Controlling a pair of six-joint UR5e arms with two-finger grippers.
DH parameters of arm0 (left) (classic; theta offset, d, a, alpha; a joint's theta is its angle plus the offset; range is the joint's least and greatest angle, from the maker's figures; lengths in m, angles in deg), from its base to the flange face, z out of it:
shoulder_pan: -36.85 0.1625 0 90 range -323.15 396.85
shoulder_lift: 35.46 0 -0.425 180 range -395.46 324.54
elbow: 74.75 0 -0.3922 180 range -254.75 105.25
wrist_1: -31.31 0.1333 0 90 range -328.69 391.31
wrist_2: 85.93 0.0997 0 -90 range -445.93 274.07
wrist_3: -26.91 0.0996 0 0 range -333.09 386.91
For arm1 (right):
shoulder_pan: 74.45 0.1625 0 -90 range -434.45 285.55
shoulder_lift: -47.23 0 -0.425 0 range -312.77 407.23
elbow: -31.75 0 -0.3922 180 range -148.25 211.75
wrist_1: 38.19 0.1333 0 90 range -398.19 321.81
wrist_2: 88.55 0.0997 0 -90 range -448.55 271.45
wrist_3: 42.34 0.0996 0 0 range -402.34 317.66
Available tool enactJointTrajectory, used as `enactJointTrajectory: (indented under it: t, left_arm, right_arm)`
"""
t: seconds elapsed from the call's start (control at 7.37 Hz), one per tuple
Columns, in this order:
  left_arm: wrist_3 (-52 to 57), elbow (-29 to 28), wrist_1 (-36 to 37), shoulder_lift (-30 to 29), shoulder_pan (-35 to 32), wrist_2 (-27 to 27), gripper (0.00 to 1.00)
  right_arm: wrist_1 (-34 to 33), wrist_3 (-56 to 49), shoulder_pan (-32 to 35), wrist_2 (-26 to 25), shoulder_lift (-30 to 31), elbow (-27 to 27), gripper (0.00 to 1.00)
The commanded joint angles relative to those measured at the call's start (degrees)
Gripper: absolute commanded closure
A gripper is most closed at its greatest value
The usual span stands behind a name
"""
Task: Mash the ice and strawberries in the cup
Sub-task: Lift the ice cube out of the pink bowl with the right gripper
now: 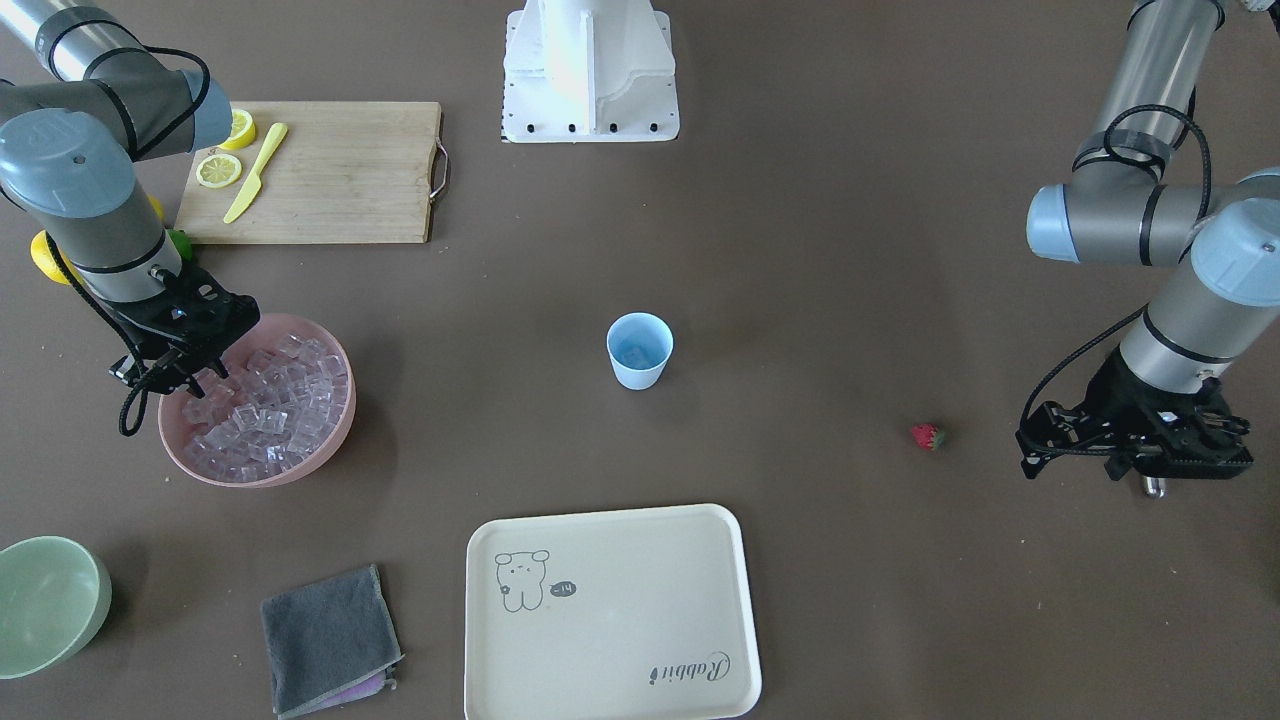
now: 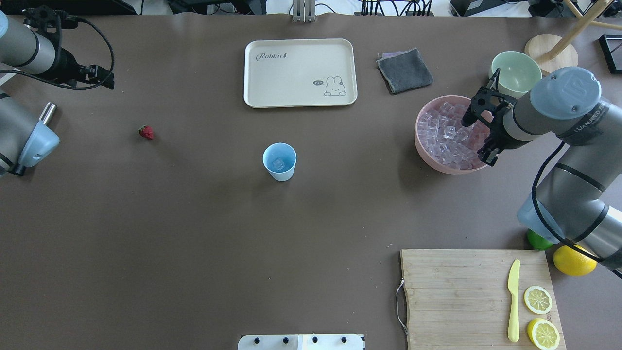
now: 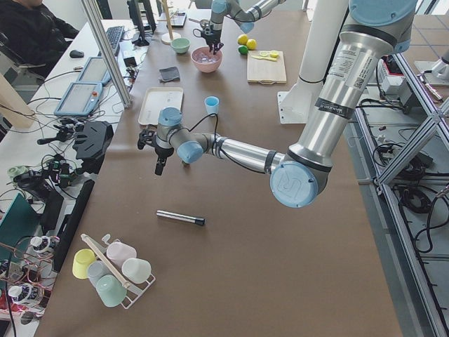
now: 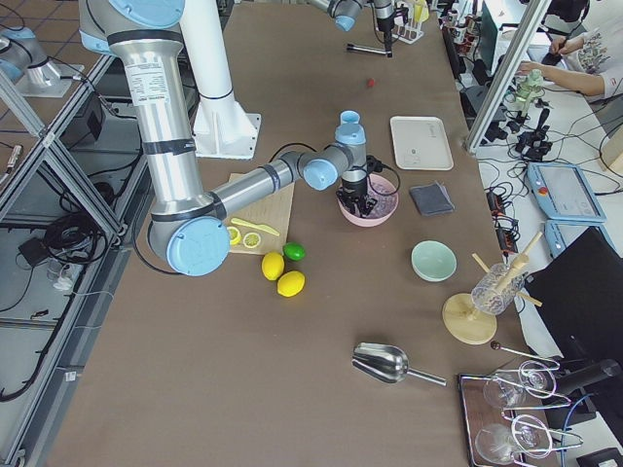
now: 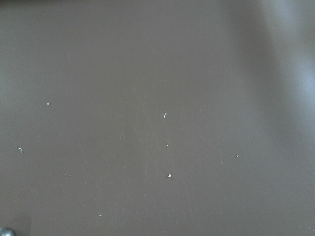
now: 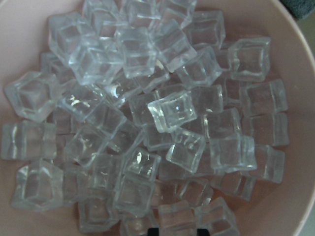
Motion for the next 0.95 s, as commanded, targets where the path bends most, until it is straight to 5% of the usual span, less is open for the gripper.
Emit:
enactJointTrajectory:
  t: [0.0, 0.27, 0.41, 0.81]
  left_arm:
    - [0.0, 0.1, 0.0, 0.0, 0.1, 0.0, 0.02]
    - [0.0, 0.0, 0.1, -0.1, 0.2, 0.0, 0.02]
    - [0.0, -0.6, 0.2, -0.7, 0.3, 0.0, 0.02]
    - [-0.1, -0.9, 0.0, -1.2, 0.6, 0.0, 0.02]
  right_arm:
    - [0.0, 0.3, 0.0, 0.0, -0.1, -0.5, 0.75]
    - [-2.2, 0.3, 1.4, 1.4, -0.2, -3.4, 1.0]
    - [-6.8, 0.5, 2.4, 3.2, -1.6, -5.1, 1.0]
    - [-19.3, 20.8, 0.3, 6.6, -19.8, -3.7, 1.0]
